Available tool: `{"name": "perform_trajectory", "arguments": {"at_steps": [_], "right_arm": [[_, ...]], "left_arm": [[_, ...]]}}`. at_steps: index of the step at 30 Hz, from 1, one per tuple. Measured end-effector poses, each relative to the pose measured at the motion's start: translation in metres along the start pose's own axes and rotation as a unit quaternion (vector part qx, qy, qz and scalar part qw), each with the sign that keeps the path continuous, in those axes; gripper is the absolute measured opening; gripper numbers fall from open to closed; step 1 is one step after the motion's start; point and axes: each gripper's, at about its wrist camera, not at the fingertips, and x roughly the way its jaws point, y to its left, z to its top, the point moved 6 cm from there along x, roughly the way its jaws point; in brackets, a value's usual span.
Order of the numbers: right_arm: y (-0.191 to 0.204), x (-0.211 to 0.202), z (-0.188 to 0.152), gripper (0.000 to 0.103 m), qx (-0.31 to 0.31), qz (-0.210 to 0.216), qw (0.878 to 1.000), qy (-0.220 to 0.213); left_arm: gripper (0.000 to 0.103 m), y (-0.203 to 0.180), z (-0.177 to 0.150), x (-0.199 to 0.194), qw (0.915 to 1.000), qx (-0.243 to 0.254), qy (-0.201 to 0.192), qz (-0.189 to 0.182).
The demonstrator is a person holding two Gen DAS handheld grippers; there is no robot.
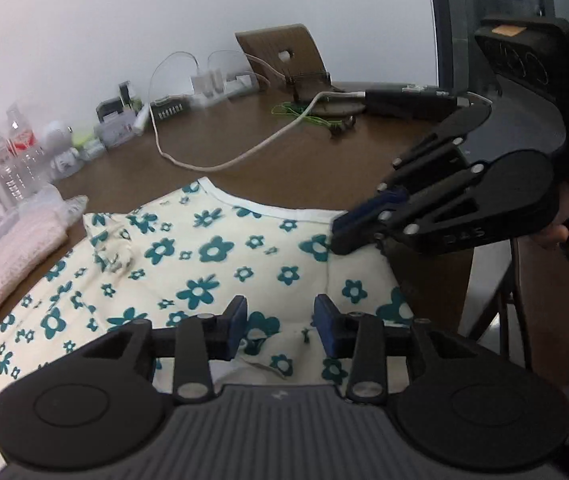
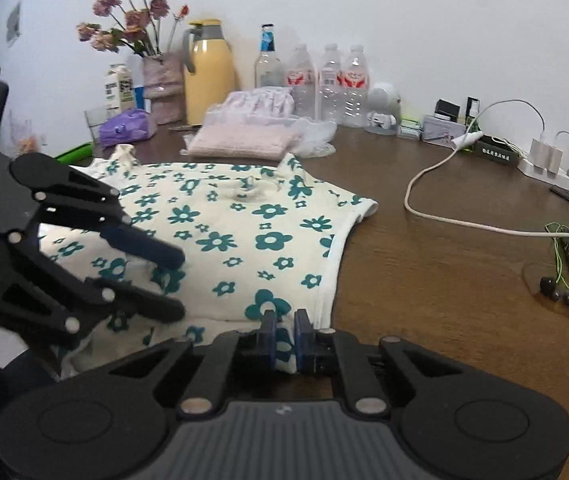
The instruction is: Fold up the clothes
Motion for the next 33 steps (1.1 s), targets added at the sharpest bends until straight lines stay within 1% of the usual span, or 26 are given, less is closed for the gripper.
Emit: {"name": "perform_trajectory", "arguments": {"at_steps": [2, 5, 6, 8, 9, 10, 12, 14, 16, 18, 19, 21, 22, 24, 26, 27, 29, 30, 31, 33], "right_arm": [[-0.004, -0.003, 0.008, 0.006, 0.007, 0.013, 1.000, -0.005], [-0.015, 0.010, 0.038, 0.009, 0.002, -0.002, 1.000, -0.029], [-0.019, 0.024, 0.048, 0.009, 0.004, 0.003, 1.000, -0.027], [-0.027, 0.053, 0.067, 0.005, 0.009, 0.016, 1.000, -0.019], [-0.031, 0.070, 0.076, 0.005, 0.019, 0.006, 1.000, -0.010], [-0.036, 0.082, 0.078, 0.005, 0.025, -0.008, 1.000, 0.002], [-0.045, 0.104, 0.081, 0.000, 0.033, -0.035, 0.999, 0.026], [-0.051, 0.104, 0.079, 0.000, 0.042, -0.037, 0.998, 0.025], [-0.053, 0.100, 0.074, 0.000, 0.053, -0.041, 0.997, 0.025], [-0.053, 0.096, 0.076, 0.000, 0.050, -0.048, 0.997, 0.015], [-0.053, 0.094, 0.076, 0.002, 0.048, -0.052, 0.997, 0.010], [-0.061, 0.095, 0.084, 0.004, 0.065, -0.068, 0.996, -0.001], [-0.066, 0.099, 0.086, 0.009, 0.076, -0.073, 0.994, 0.000], [-0.074, 0.109, 0.088, 0.011, 0.093, -0.078, 0.993, 0.012], [-0.074, 0.116, 0.085, 0.006, 0.093, -0.077, 0.992, 0.023], [-0.073, 0.117, 0.084, 0.004, 0.086, -0.081, 0.993, 0.022], [-0.071, 0.117, 0.083, 0.002, 0.080, -0.095, 0.992, 0.023], [-0.070, 0.117, 0.083, 0.002, 0.074, -0.101, 0.992, 0.024], [-0.064, 0.111, 0.084, 0.003, 0.055, -0.115, 0.992, 0.020], [-0.050, 0.097, 0.086, 0.009, 0.011, -0.146, 0.989, 0.010]], "left_arm": [[0.039, 0.003, -0.006, -0.005, 0.9999, -0.001, 0.002, -0.017], [0.040, 0.010, -0.012, -0.011, 0.9995, -0.001, -0.004, -0.031], [0.040, 0.012, -0.013, -0.011, 0.9995, -0.001, -0.006, -0.032], [0.040, 0.013, -0.012, -0.010, 0.9995, -0.002, -0.007, -0.030], [0.040, 0.010, -0.009, -0.010, 0.9996, -0.006, -0.008, -0.026], [0.043, 0.010, -0.007, -0.008, 0.9997, -0.006, -0.007, -0.022], [0.047, 0.012, -0.006, -0.006, 0.9998, -0.013, -0.003, -0.012], [0.047, 0.017, -0.005, -0.007, 0.9995, -0.028, 0.002, -0.012], [0.048, 0.026, -0.007, -0.017, 0.9988, -0.045, -0.003, -0.016], [0.047, 0.048, -0.008, -0.027, 0.9977, -0.065, -0.017, 0.006], [0.047, 0.059, -0.008, -0.032, 0.9967, -0.076, -0.023, 0.017], [0.047, 0.087, -0.009, -0.030, 0.9911, -0.116, -0.019, 0.061], [0.047, 0.097, -0.009, -0.024, 0.9878, -0.136, -0.011, 0.075], [0.047, 0.117, -0.009, -0.008, 0.9784, -0.188, 0.003, 0.086], [0.047, 0.137, -0.010, 0.009, 0.9661, -0.242, 0.013, 0.090], [0.043, 0.142, -0.011, 0.012, 0.9610, -0.262, 0.012, 0.087], [0.012, 0.146, -0.013, 0.017, 0.9563, -0.280, 0.010, 0.083], [0.002, 0.145, -0.014, 0.018, 0.9577, -0.274, 0.014, 0.086], [0.002, 0.143, -0.016, 0.020, 0.9591, -0.268, 0.017, 0.090], [0.002, 0.142, -0.017, 0.014, 0.9608, -0.252, 0.007, 0.115]]}}
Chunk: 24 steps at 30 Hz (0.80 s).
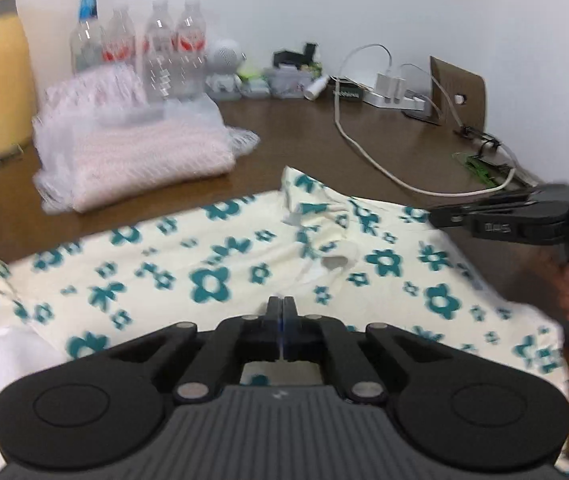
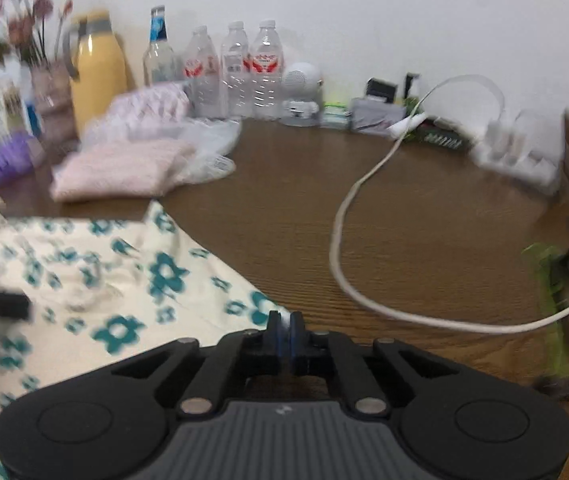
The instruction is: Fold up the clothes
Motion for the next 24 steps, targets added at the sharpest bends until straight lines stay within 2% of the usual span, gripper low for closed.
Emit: {"name": "perform_trajectory", "arguments": {"at_steps": [1, 2, 3, 5, 6, 7, 9, 11, 16, 20, 22, 24], "right_arm": [[0.005, -0.009, 0.001, 0.009, -0.021, -0.016, 1.000, -0.008], [0.015, -0.028, 0.001, 0.009, -0.041, 0.012, 0.999, -0.033], [0.027, -0.044, -0.001, 0.009, -0.054, 0.054, 0.996, -0.052], [0.057, -0.072, -0.009, 0.009, -0.073, 0.143, 0.984, -0.075], [0.073, -0.076, -0.016, 0.009, -0.078, 0.169, 0.980, -0.067], [0.089, -0.078, -0.022, 0.008, -0.081, 0.192, 0.976, -0.056], [0.121, -0.074, -0.036, 0.008, -0.103, 0.208, 0.972, -0.037], [0.142, -0.071, -0.050, 0.009, -0.130, 0.223, 0.966, -0.027], [0.146, -0.079, -0.064, 0.011, -0.135, 0.205, 0.968, -0.051], [0.138, -0.083, -0.068, 0.011, -0.121, 0.188, 0.973, -0.064], [0.136, -0.094, -0.070, 0.014, -0.107, 0.205, 0.969, -0.083], [0.140, -0.103, -0.080, 0.012, -0.117, 0.236, 0.961, -0.083]], "left_arm": [[0.003, 0.001, 0.000, -0.006, 0.9999, 0.005, -0.007, 0.008], [0.005, 0.002, 0.001, -0.012, 0.9997, 0.010, -0.014, 0.014], [0.006, 0.002, 0.001, -0.026, 0.9997, 0.008, -0.025, 0.003], [0.019, 0.008, -0.002, -0.065, 0.9977, 0.009, -0.064, -0.021], [0.038, 0.014, -0.008, -0.080, 0.9969, 0.017, -0.075, -0.018], [0.049, 0.020, -0.014, -0.095, 0.9959, 0.025, -0.085, -0.015], [0.049, 0.031, -0.031, -0.111, 0.9960, 0.034, -0.082, 0.001], [0.048, 0.041, -0.053, -0.120, 0.9975, 0.041, -0.056, 0.016], [0.048, 0.053, -0.106, -0.126, 0.9980, 0.040, 0.020, 0.045], [0.049, 0.060, -0.119, -0.141, 0.9989, 0.029, -0.001, 0.037], [0.049, 0.063, -0.125, -0.146, 0.9990, 0.033, -0.009, 0.029], [0.050, 0.066, -0.132, -0.151, 0.9989, 0.036, -0.019, 0.023]]}}
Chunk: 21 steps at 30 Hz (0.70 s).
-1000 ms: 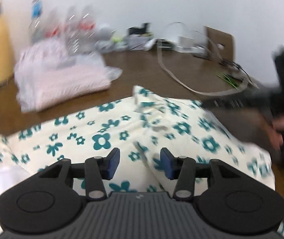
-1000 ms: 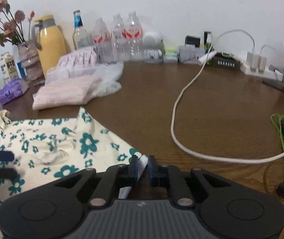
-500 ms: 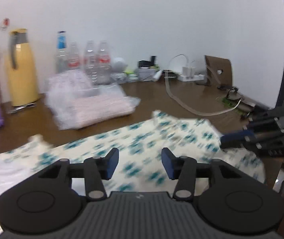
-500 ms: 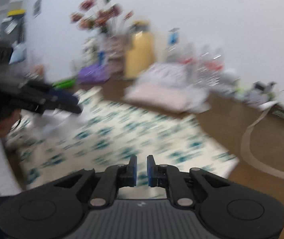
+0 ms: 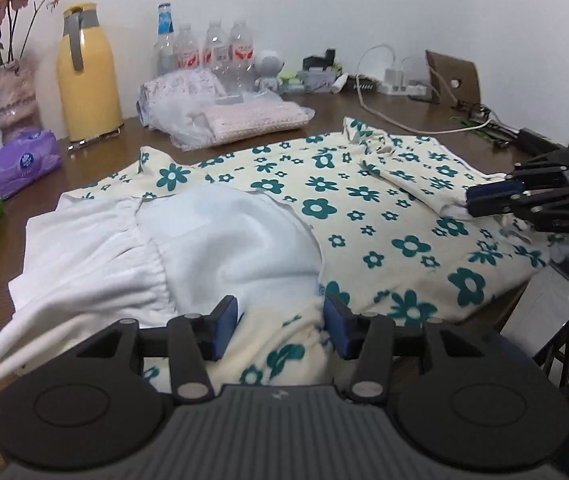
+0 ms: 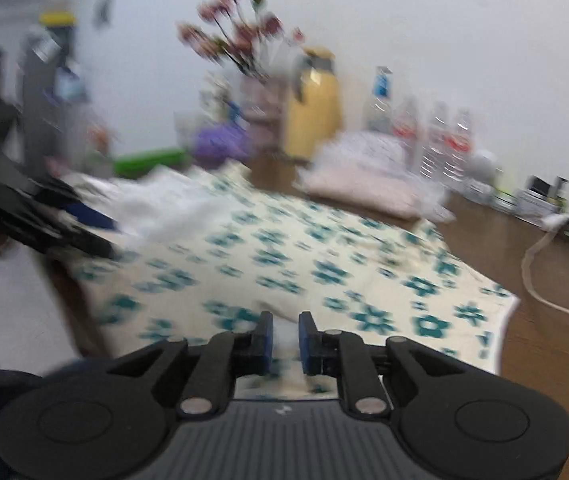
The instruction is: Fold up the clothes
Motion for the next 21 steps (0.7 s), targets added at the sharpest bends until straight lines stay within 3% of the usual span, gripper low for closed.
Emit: {"name": "perform_trajectory", "arguments": {"at_steps": [3, 6, 10, 11, 13, 14, 15, 16, 19, 21], "right_arm": [[0.010, -0.007, -0.014, 0.011, -0.020, 0.013, 1.000, -0.017], [0.003, -0.011, -0.013, 0.010, 0.012, 0.021, 1.000, -0.013], [-0.009, -0.016, -0.008, 0.010, 0.026, -0.007, 0.999, -0.037], [-0.014, -0.016, -0.008, 0.011, 0.033, -0.019, 0.998, -0.040], [-0.027, -0.018, -0.009, 0.016, 0.041, -0.069, 0.996, -0.033], [-0.034, -0.019, -0.010, 0.025, 0.041, -0.087, 0.995, -0.024], [-0.045, -0.021, -0.011, 0.031, 0.047, -0.099, 0.994, -0.014], [-0.055, -0.022, -0.011, 0.040, 0.054, -0.104, 0.993, -0.003], [-0.091, -0.026, -0.001, 0.046, 0.051, -0.099, 0.994, 0.009], [-0.119, -0.024, 0.008, 0.052, 0.036, -0.094, 0.995, 0.003]], "left_arm": [[0.052, 0.001, -0.005, -0.006, 0.9999, 0.002, -0.013, -0.001], [0.051, -0.001, 0.004, -0.014, 0.9997, 0.003, -0.021, 0.009], [0.052, -0.026, 0.027, -0.027, 0.9957, 0.022, -0.090, -0.006], [0.052, -0.037, 0.025, -0.020, 0.9960, 0.039, -0.081, -0.008], [0.052, -0.053, 0.015, -0.003, 0.9961, 0.071, -0.052, -0.008], [0.052, -0.058, 0.007, 0.005, 0.9957, 0.086, -0.035, -0.006], [0.056, -0.058, 0.004, 0.004, 0.9951, 0.084, -0.052, -0.003], [0.059, -0.057, 0.002, 0.004, 0.9948, 0.086, -0.055, -0.001], [0.064, -0.046, 0.010, 0.005, 0.9962, 0.075, -0.044, 0.000], [0.067, -0.027, 0.023, -0.005, 0.9952, 0.065, -0.071, -0.015]]}}
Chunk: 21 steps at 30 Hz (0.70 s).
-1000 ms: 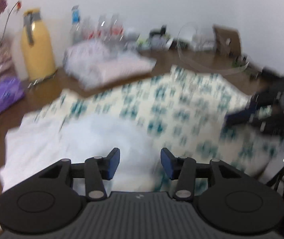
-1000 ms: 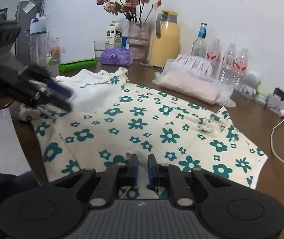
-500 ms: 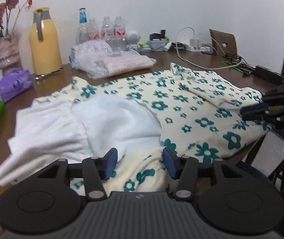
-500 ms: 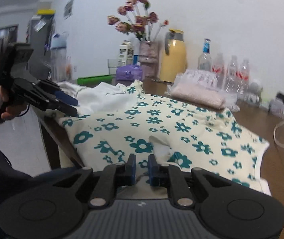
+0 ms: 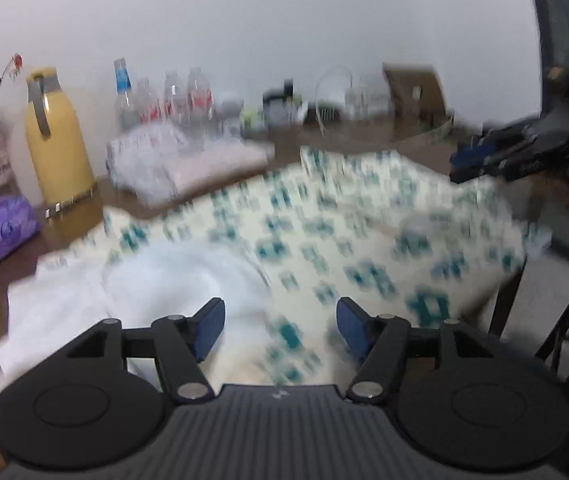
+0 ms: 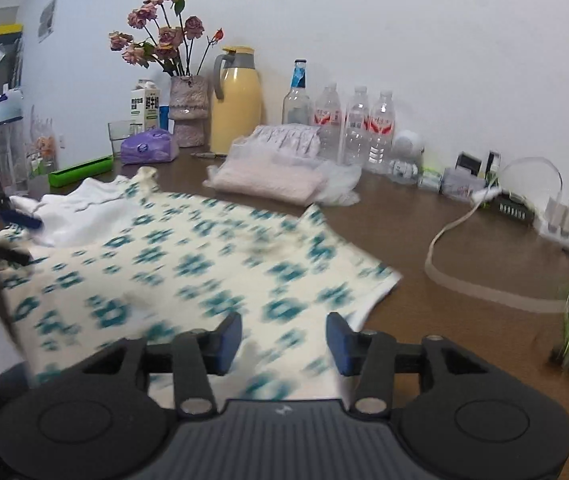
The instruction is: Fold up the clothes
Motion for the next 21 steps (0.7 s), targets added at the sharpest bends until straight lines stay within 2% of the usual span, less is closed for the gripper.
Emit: {"name": "perform_trajectory", "arguments": {"at_steps": [1, 2, 3, 5, 6, 9, 10, 11, 12, 14, 16, 21], "right_arm": [[-0.010, 0.005, 0.004, 0.053, -0.009, 0.025, 1.000, -0.004], [-0.017, 0.012, 0.007, 0.053, -0.022, 0.061, 0.998, -0.010], [-0.021, 0.019, 0.009, 0.053, -0.037, 0.105, 0.994, -0.014], [-0.021, 0.037, 0.009, 0.049, -0.075, 0.181, 0.981, 0.005], [-0.021, 0.048, 0.009, 0.047, -0.090, 0.208, 0.974, 0.023], [-0.022, 0.072, 0.010, 0.045, -0.091, 0.269, 0.957, 0.066], [-0.019, 0.073, 0.010, 0.044, -0.103, 0.274, 0.954, 0.064], [-0.017, 0.074, 0.011, 0.049, -0.119, 0.271, 0.953, 0.068], [-0.016, 0.077, 0.013, 0.057, -0.126, 0.261, 0.954, 0.072], [-0.017, 0.086, 0.013, 0.103, -0.124, 0.218, 0.965, 0.076], [-0.022, 0.093, 0.012, 0.103, -0.107, 0.208, 0.969, 0.079], [-0.029, 0.093, 0.009, 0.103, -0.088, 0.193, 0.974, 0.083]], "left_arm": [[0.075, 0.020, 0.005, 0.001, 0.9997, -0.021, -0.006, 0.008], [0.079, 0.040, 0.009, 0.002, 0.9989, -0.042, -0.013, 0.015], [0.080, 0.059, 0.014, 0.003, 0.9976, -0.063, -0.018, 0.022], [0.080, 0.094, 0.011, 0.023, 0.9947, -0.101, 0.002, 0.022], [0.080, 0.103, 0.009, 0.032, 0.9946, -0.101, 0.012, 0.020], [0.080, 0.111, 0.004, 0.051, 0.9979, -0.063, 0.017, 0.007], [0.080, 0.110, 0.001, 0.053, 0.9979, -0.059, 0.025, -0.010], [0.080, 0.109, -0.002, 0.056, 0.9976, -0.055, 0.032, -0.026], [0.080, 0.107, -0.003, 0.058, 0.9977, -0.046, 0.045, -0.022], [0.080, 0.104, -0.006, 0.062, 0.9971, -0.029, 0.070, -0.014], [0.078, 0.102, -0.014, 0.061, 0.9964, -0.020, 0.083, -0.003], [0.073, 0.116, -0.027, 0.040, 0.9941, -0.058, 0.087, 0.028]]}}
